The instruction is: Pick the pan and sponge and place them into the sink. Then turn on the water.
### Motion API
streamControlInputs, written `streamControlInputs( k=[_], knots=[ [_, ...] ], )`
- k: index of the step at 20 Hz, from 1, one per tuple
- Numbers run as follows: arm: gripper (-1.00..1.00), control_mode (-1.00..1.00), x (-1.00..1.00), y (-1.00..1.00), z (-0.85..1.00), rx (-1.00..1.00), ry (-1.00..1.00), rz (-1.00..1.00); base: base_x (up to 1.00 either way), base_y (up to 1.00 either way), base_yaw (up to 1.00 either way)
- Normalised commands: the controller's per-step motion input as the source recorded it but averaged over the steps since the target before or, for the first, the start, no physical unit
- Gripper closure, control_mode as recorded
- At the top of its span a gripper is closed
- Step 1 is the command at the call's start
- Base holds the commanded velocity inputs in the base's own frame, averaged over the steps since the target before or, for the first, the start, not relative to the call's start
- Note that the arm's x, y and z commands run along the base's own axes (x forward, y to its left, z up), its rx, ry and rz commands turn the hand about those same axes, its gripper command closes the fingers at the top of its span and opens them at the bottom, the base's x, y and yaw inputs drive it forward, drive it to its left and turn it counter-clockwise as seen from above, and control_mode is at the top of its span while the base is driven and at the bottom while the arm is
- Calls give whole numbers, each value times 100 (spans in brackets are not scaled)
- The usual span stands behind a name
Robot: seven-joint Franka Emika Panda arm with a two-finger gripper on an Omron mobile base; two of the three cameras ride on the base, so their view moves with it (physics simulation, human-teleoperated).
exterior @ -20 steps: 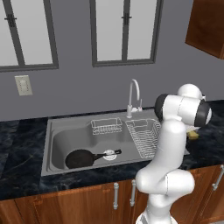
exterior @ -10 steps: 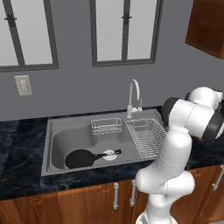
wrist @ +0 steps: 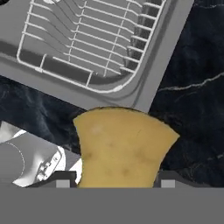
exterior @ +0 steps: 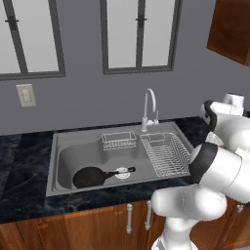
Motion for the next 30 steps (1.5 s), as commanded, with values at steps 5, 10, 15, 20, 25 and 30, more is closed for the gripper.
streamControlInputs(
  k=[5, 10, 15, 20, 25, 30],
  knots=[
    [100, -100, -29, 100, 38, -1, 0, 14, 0, 0, 0],
    [100, -100, -13, 100, 14, -6, 0, 12, 0, 0, 0],
    [100, -100, -4, 100, 14, -5, -1, 8, 0, 0, 0],
    [100, -100, 0, 100, 3, -1, 0, 6, 0, 0, 0],
    [100, -100, 15, 100, 0, 0, 1, 4, 0, 0, 0],
    [100, -100, 60, 99, 0, 0, 3, 1, 0, 0, 0]
  ],
)
